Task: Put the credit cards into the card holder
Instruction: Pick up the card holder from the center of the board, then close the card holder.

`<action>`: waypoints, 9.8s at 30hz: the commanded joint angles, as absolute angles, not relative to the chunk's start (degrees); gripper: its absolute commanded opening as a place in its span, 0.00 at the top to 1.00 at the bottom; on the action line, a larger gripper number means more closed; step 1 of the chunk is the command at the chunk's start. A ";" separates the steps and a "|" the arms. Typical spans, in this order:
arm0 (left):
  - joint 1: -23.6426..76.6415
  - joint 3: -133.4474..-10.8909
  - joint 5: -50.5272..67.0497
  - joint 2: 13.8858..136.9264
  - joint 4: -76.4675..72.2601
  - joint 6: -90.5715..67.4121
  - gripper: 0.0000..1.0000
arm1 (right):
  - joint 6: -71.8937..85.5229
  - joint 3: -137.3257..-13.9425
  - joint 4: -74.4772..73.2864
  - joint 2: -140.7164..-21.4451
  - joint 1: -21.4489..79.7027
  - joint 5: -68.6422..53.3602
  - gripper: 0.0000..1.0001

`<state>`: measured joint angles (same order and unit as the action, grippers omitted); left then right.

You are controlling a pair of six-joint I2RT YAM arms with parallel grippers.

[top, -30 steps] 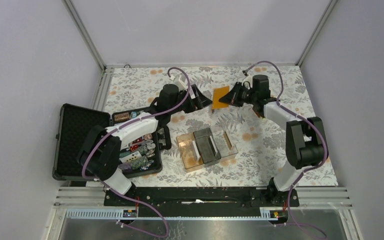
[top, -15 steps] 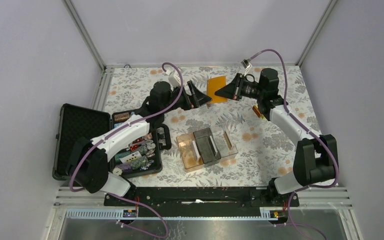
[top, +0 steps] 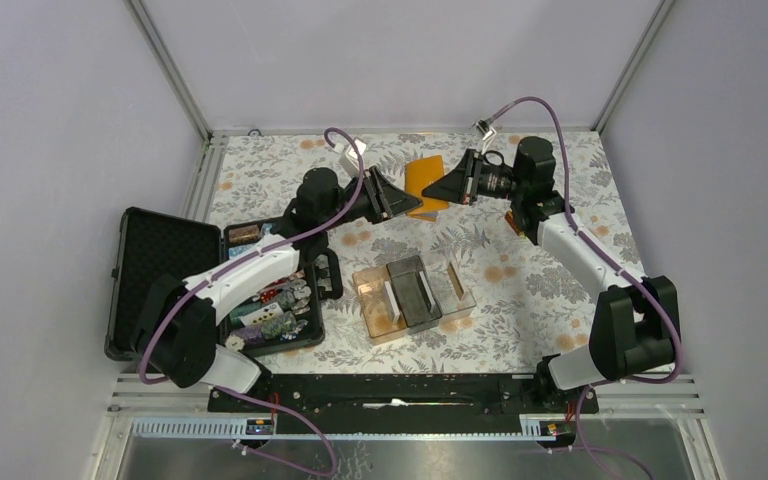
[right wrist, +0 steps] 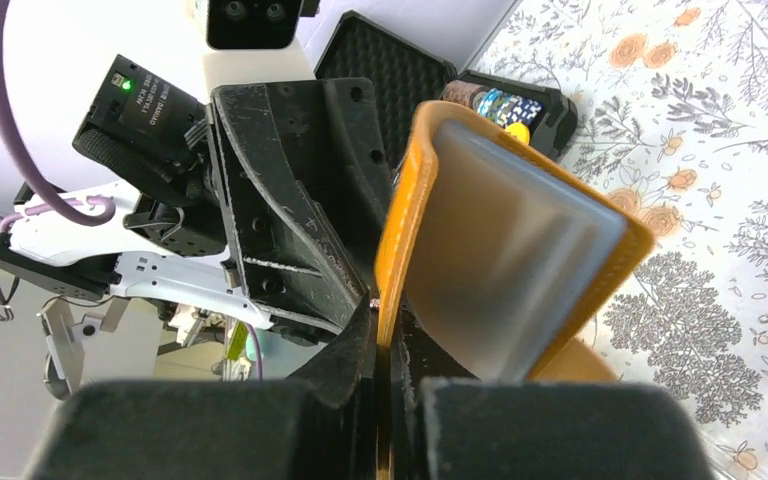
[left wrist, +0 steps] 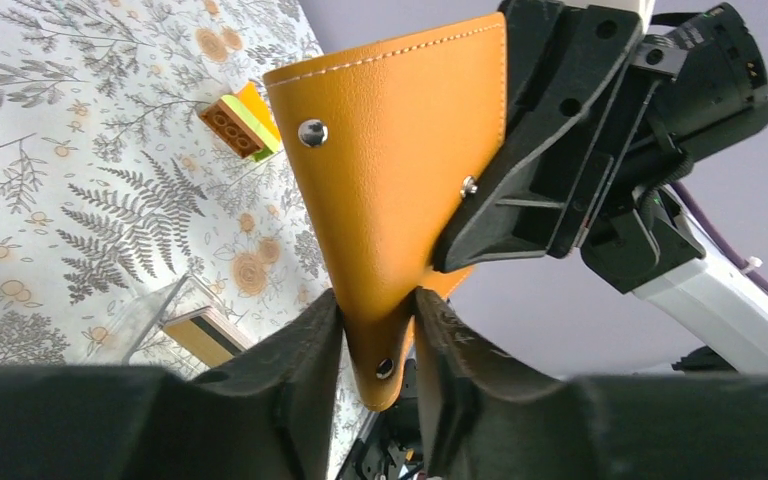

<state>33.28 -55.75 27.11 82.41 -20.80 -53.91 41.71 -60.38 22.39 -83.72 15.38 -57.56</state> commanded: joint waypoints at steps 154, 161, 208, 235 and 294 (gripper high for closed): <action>41.99 -49.30 5.55 52.71 24.87 -17.95 1.00 | 32.75 -50.74 17.81 -69.63 52.47 -5.17 1.00; 43.08 -49.46 6.90 53.89 25.21 -16.98 1.00 | 32.70 -51.83 18.93 -70.93 52.47 -6.51 1.00; 45.79 -50.71 8.25 59.23 27.38 -16.04 1.00 | 33.28 -47.61 25.17 -66.53 52.47 -1.19 1.00; 45.79 -51.36 8.40 60.73 28.30 -16.70 1.00 | 34.90 -47.37 26.56 -67.75 52.47 -4.18 1.00; 43.98 -50.89 13.73 60.47 26.00 -18.46 1.00 | 39.40 -44.39 33.30 -72.05 53.13 -7.93 1.00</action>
<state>43.62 -50.68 7.14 60.47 27.03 -18.44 37.12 -42.13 18.76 -72.20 52.07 -4.34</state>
